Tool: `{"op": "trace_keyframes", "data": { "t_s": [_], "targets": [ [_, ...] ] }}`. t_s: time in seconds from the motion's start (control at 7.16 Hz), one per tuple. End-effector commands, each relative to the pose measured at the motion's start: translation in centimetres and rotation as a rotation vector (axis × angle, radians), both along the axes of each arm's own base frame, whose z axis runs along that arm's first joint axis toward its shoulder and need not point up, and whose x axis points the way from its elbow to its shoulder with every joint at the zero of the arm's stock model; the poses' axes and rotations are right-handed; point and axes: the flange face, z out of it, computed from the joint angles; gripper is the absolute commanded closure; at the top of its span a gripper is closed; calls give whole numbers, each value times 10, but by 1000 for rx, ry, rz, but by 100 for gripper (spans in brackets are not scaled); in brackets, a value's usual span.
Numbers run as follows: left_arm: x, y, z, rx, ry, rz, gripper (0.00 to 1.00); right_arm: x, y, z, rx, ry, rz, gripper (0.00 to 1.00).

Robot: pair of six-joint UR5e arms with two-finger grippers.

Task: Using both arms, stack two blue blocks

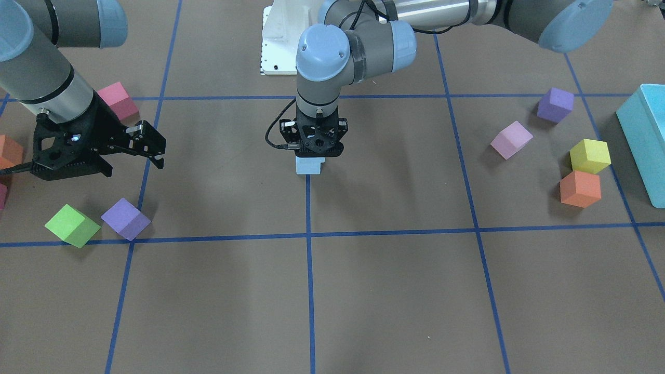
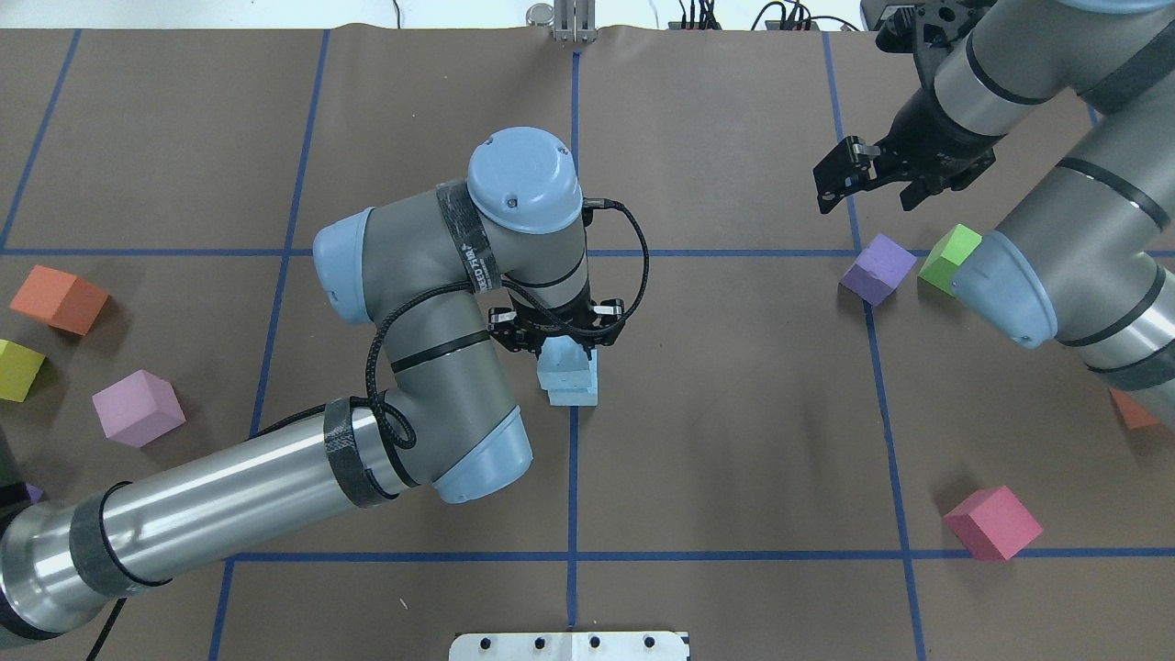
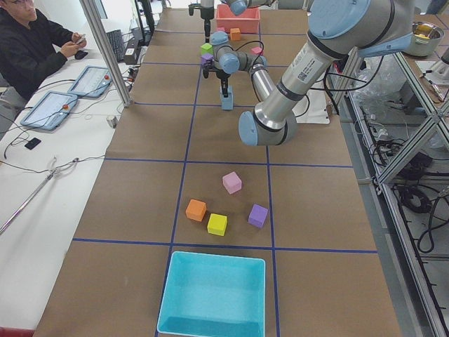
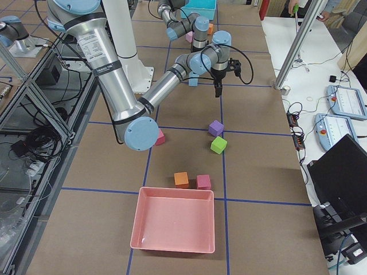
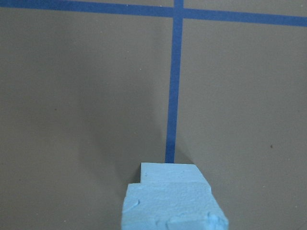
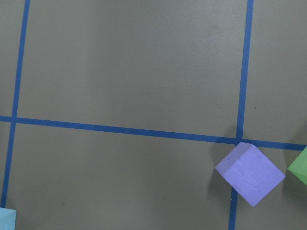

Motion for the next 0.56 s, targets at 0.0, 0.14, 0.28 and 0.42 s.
{"op": "trace_keyframes", "data": {
  "t_s": [0.0, 0.14, 0.28, 0.42],
  "targets": [
    [1, 2, -1, 0, 1, 2, 55, -1, 1, 0, -1, 0, -1, 0],
    [2, 3, -3, -1, 4, 5, 55, -1, 1, 0, 2, 0, -1, 0],
    [2, 3, -2, 0, 6, 5, 49, -1, 0, 0, 1, 1, -1, 0],
    [1, 2, -2, 12, 12, 6, 19, -1, 0, 1, 0, 1, 0, 0]
  ]
}}
